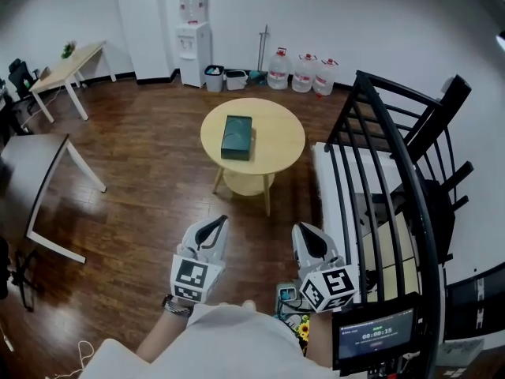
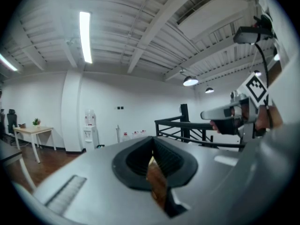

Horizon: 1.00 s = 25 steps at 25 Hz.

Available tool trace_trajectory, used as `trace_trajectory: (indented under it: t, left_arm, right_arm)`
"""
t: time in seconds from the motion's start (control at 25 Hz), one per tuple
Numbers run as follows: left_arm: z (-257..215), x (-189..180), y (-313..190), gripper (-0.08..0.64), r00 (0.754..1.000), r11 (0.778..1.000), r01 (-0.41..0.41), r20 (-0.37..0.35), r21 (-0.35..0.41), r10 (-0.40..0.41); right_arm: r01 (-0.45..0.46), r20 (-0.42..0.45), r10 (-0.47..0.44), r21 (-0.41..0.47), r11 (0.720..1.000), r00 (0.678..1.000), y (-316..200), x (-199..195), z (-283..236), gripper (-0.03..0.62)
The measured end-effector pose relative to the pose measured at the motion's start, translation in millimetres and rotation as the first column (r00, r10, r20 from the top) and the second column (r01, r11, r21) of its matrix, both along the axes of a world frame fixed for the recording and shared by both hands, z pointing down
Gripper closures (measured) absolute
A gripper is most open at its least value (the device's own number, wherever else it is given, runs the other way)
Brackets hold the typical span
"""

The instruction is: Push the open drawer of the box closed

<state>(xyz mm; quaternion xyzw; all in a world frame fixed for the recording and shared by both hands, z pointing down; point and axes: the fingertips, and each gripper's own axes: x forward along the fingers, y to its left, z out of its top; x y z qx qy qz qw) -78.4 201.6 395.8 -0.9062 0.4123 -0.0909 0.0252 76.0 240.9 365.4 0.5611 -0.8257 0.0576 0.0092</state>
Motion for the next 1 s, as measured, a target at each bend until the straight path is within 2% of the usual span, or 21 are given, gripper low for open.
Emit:
trace_trajectory:
  t: [0.2,0.44,0.6,0.76,0.88,1.0]
  left_arm:
    - [4,-4,-4,0.552,1.000,1.000,-0.001,-0.003,0.000,0.001]
    - [7,-19,-26,0.552,0.999,0.999,0.045,-0.010,-0.009,-0.045]
    - [20,-5,-42,0.552,0.998,0.998,0.061,0.002,-0.016,-0.061]
    - [37,13,-42,0.552,0.999,0.999,0.039,0.006,-0.038,-0.039]
    - [36,6,-37,0.552,1.000,0.999,0.012,-0.004,-0.038,-0.012]
    - [27,-16,-38,0.552,1.000,1.000,0.018,-0.008,-0.023,-0.019]
  right_arm:
    - [0.003,-0.002,-0.003,-0.001,1.000,1.000,-5,-1,1,0.591]
    - [0.015,-0.029,-0.015,-0.009,1.000,0.999,-22,-3,3,0.591]
    - [0.034,-0.040,-0.034,-0.008,0.999,0.999,-36,15,13,0.591]
    - [-0.002,-0.032,0.001,-0.023,1.000,0.999,-30,40,25,0.591]
    - [-0.021,-0.033,0.020,-0.021,1.000,0.999,-26,27,21,0.591]
    - [-0.003,-0.035,0.002,-0.007,1.000,0.999,-34,0,13,0.591]
